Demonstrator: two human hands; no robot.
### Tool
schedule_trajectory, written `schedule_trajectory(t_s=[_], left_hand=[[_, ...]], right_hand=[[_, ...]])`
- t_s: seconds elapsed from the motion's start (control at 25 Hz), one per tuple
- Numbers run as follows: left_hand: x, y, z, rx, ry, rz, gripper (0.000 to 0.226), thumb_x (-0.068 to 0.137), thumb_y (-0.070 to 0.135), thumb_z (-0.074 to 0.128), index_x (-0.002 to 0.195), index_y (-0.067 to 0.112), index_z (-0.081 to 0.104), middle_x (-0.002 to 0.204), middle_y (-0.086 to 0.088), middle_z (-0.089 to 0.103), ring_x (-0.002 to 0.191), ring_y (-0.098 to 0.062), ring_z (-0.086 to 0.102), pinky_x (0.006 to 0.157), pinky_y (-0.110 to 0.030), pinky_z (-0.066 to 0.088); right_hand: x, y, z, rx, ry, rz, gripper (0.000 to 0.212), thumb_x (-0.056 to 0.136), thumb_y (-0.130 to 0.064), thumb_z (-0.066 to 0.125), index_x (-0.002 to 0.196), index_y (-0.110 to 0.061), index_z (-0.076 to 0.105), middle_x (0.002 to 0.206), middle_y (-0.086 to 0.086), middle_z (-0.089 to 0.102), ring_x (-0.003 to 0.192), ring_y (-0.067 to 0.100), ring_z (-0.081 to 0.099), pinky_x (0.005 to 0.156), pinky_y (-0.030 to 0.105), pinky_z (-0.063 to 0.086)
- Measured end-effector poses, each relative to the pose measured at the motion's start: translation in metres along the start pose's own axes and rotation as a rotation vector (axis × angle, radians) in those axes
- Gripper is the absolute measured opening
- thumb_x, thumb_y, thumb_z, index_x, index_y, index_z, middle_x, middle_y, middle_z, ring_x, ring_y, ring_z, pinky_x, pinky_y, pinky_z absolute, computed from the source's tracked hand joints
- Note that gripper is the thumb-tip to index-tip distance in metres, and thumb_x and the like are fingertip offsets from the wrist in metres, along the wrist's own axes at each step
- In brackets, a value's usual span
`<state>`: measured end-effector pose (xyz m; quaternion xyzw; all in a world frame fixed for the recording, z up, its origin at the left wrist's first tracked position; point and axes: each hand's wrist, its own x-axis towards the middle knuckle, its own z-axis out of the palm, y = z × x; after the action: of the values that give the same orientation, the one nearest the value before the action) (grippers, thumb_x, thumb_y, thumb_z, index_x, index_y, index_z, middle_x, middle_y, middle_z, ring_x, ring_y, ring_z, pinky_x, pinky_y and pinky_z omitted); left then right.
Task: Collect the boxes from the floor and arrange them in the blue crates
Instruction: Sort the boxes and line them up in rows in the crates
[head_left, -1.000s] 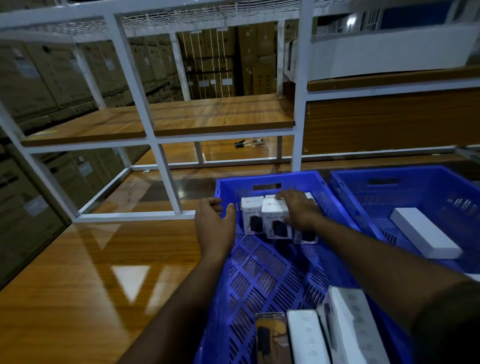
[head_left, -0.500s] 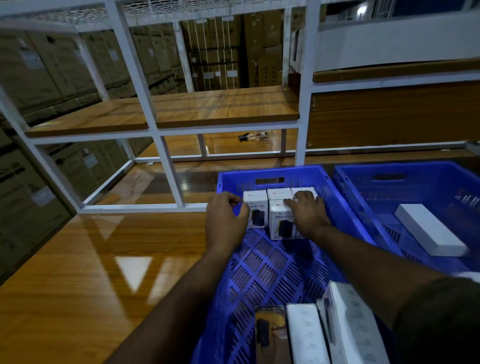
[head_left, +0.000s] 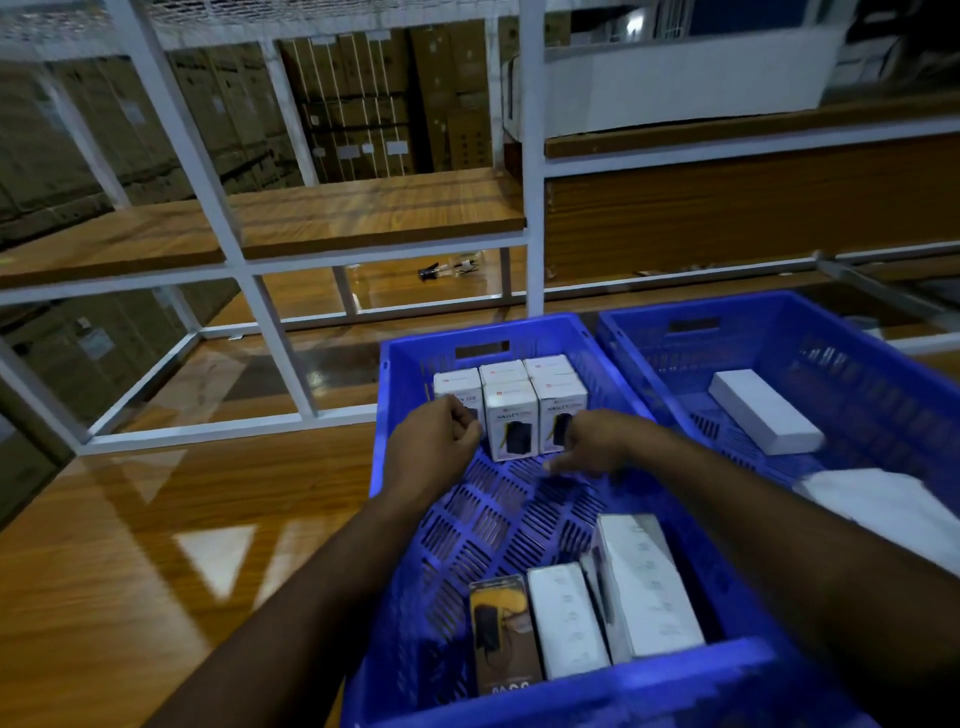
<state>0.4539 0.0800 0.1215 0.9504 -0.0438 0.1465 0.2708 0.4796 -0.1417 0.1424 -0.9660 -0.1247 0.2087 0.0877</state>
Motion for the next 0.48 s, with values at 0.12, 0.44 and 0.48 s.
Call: schedule_trajectory(t_s=[0.12,0.44,0.48], left_hand=[[-0.006,0.008,0.003,0.048,-0.117,0.026,0.018,0.096,0.039,0.062,0.090,0.022,0.062,0.077,0.007,0.062,0.078,-0.017,0.062,0.070,-0.038,0.054],[-0.014,0.049,0.005,-0.080,-0.311,-0.010,0.021,0.096,0.043,0.062,0.089,0.024,0.061,0.075,0.009,0.056,0.075,-0.017,0.059,0.070,-0.035,0.052],[-0.014,0.054,0.004,-0.103,-0.310,-0.027,0.021,0.096,0.042,0.062,0.088,0.023,0.062,0.075,0.008,0.058,0.076,-0.017,0.060,0.070,-0.034,0.051]], right_hand=[[-0.034,-0.004,0.007,-0.143,-0.147,0.050,0.058,0.091,-0.066,0.049,0.065,-0.014,0.045,0.066,0.005,0.047,0.057,0.021,0.043,0.059,0.034,0.036],[-0.068,-0.013,0.026,-0.139,-0.266,0.038,0.069,0.084,-0.064,0.060,0.125,-0.009,0.061,0.126,0.013,0.063,0.115,0.032,0.060,0.096,0.041,0.049],[-0.069,-0.016,0.026,-0.122,-0.249,0.040,0.064,0.084,-0.058,0.064,0.126,-0.009,0.060,0.128,0.013,0.062,0.116,0.031,0.060,0.096,0.041,0.049]])
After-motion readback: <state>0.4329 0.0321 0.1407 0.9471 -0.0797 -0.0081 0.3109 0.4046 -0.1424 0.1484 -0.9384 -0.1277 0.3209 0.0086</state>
